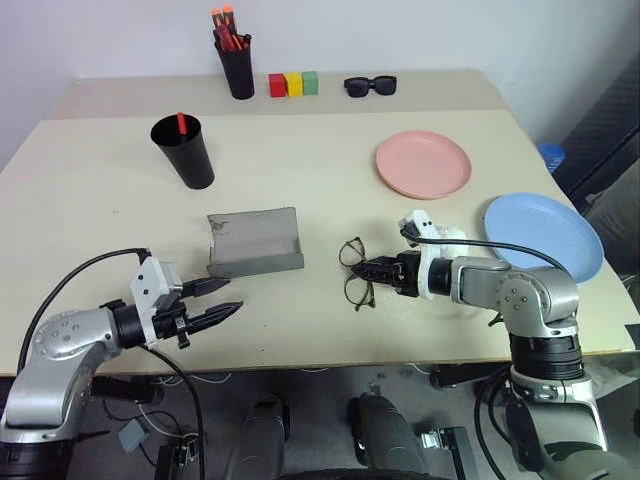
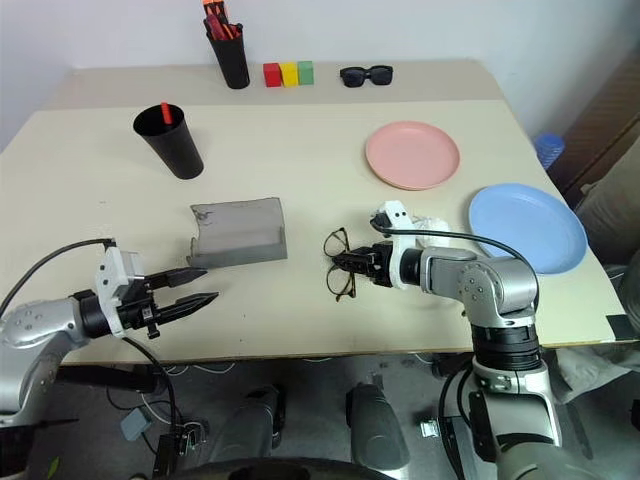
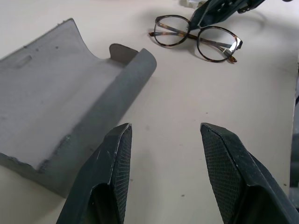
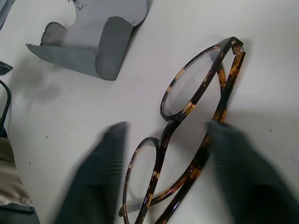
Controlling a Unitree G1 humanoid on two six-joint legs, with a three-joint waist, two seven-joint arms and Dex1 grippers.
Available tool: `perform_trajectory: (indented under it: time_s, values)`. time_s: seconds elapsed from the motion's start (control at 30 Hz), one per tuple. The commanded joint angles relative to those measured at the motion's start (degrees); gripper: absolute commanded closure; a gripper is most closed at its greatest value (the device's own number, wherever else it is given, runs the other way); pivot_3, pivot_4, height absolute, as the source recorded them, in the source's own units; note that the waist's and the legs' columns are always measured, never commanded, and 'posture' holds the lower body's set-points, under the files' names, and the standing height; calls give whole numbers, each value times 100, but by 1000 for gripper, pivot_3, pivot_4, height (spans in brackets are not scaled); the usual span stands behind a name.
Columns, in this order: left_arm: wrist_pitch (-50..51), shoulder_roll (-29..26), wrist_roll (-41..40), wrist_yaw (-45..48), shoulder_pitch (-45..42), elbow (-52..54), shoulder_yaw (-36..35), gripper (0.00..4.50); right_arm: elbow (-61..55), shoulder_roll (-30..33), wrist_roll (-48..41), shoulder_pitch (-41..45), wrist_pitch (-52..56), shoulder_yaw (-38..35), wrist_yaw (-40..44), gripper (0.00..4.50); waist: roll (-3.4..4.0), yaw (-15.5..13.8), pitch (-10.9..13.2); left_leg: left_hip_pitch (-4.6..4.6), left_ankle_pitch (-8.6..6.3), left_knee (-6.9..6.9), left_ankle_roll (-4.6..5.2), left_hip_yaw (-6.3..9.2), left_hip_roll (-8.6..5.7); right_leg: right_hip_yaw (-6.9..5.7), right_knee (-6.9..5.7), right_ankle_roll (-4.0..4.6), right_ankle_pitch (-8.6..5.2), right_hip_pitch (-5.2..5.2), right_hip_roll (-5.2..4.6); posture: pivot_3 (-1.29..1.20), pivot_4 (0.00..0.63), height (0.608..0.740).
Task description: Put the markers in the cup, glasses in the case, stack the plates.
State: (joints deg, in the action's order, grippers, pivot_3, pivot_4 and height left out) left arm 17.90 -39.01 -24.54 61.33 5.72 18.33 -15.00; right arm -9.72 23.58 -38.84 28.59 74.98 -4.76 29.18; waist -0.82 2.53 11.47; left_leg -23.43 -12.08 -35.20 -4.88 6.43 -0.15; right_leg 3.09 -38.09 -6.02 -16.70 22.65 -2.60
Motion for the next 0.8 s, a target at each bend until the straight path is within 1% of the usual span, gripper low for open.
perform_trajectory:
  time_s: [0.03,0.07,0.13,0.23,0.33,0.43,0.57,0.63,0.7,0.8]
  values:
    - [-186,27,-172,-171,109,176,-269,2115,-139,-3,-92,169,41,-62,-29,4082,1,-2,-1,0,0,0,0,-1,0,1,0,0,0,0,0,0,150,740]
    - [-196,40,-190,-229,139,152,-312,2115,-175,18,-86,198,30,-35,-26,4458,1,-2,-1,0,0,0,0,0,0,0,0,0,0,0,0,0,150,740]
    - [-224,169,-233,-503,145,-59,-532,2115,-353,139,-31,354,-100,171,56,4458,2,1,-1,0,0,0,0,-1,0,0,0,0,0,-1,-1,0,150,740]
    - [-359,346,-302,-729,259,-438,-853,2115,-823,606,404,784,-851,1107,593,4458,7,19,2,1,0,0,0,-4,0,1,0,1,-1,3,-1,0,150,740]
    - [-446,429,-345,-792,367,-550,-936,2115,-758,834,776,1248,-1543,1736,1128,4458,7,29,1,1,0,3,0,-7,4,2,1,2,-1,8,0,0,150,740]
    - [-645,511,-292,-796,569,-580,-936,2115,173,648,1377,2213,-2752,2447,2031,4458,7,46,1,1,0,1,0,-9,3,1,2,3,0,8,-1,0,150,740]
    - [-826,488,-167,-816,754,-671,-912,2115,2082,-5,2284,3259,-4258,3265,2909,4458,3,80,-1,4,0,3,0,-10,5,0,1,5,1,6,0,0,150,740]
    - [-821,484,-191,-859,778,-634,-903,2115,2946,-355,2576,3606,-4790,3402,3191,4458,0,74,-2,3,0,5,0,-9,4,0,3,6,2,7,-1,0,150,740]
    - [-675,500,-298,-981,842,-372,-921,2115,4080,-909,2811,4051,-5222,3474,3434,4458,1,75,-1,1,0,6,-1,-7,2,-1,2,5,2,8,-3,0,150,740]
    - [-547,507,-375,-1107,923,-115,-920,2115,5266,-1454,3073,4435,-5659,3410,3722,4458,3,112,0,1,0,9,-1,-6,2,-1,-1,7,4,12,-2,0,150,740]
